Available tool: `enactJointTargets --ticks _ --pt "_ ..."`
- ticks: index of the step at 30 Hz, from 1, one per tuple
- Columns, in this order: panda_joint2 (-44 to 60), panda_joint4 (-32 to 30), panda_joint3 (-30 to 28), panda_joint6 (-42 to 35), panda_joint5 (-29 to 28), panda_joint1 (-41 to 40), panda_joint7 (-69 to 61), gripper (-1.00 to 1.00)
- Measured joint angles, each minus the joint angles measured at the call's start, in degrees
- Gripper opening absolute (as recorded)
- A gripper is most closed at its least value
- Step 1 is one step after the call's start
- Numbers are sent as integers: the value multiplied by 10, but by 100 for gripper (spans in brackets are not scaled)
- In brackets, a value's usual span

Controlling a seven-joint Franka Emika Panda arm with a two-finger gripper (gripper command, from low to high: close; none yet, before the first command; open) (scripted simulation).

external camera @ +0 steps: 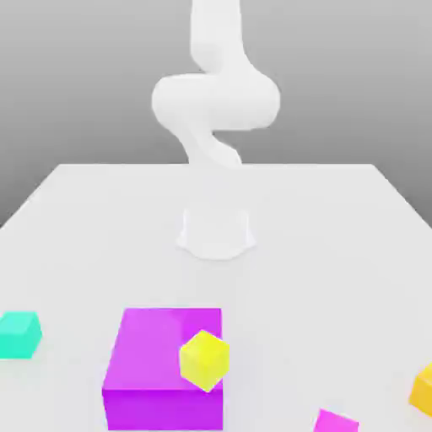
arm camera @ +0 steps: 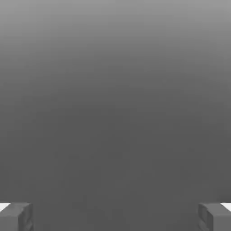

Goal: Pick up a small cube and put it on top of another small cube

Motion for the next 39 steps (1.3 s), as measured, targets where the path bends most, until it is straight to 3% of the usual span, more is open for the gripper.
enactJointTargets --ticks 16,24,30,31,39 --pt "336 -66 -61 137 -48 -203 292 0" --pt "502 -99 -96 206 36 -291 359 0" --pt "627 -87 -66 294 97 -330 339 0" --pt "638 -85 -63 303 100 -333 336 -100" --pt "622 -88 -66 291 95 -331 341 -100"
